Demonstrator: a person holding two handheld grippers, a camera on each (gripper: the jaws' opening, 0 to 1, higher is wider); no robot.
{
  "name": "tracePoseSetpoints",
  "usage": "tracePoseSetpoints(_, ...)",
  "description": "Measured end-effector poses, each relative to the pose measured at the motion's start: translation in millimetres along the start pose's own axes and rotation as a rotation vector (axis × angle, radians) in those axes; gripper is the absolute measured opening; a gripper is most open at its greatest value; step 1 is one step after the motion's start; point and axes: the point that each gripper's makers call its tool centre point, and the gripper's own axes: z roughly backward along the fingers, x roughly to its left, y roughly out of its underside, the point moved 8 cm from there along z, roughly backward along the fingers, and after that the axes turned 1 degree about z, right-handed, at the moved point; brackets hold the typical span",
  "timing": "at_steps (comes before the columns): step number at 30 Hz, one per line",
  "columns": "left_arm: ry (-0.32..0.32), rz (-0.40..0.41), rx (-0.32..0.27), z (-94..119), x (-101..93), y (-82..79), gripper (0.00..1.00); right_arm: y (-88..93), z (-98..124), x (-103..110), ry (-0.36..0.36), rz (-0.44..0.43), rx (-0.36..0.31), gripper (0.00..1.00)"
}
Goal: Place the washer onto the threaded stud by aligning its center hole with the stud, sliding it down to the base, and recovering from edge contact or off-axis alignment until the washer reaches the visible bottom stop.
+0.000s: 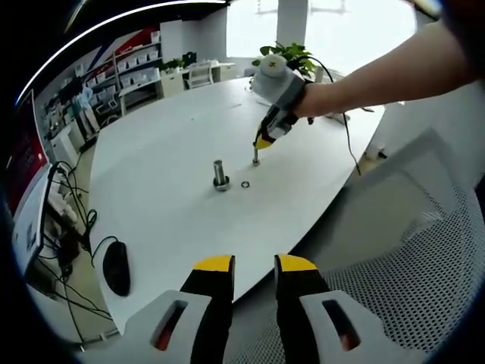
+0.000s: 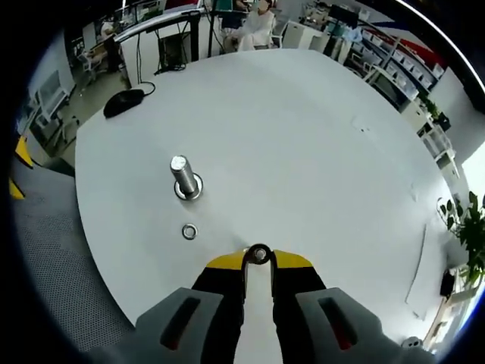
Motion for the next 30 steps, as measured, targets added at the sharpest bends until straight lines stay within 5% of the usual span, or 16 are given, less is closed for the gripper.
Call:
tracePoseSetpoints(16,-0.006,0.005,0.001,1,0.5,0.5,0.19,-4.8,-3,0,-0.037,0.124,0.086,0.14)
tracePoseSetpoints(30,-0.006,0.009,0.013,1,0.2,1.2,0.19,3.4,-21,-3,-0.065,0.122,0.131,0.14)
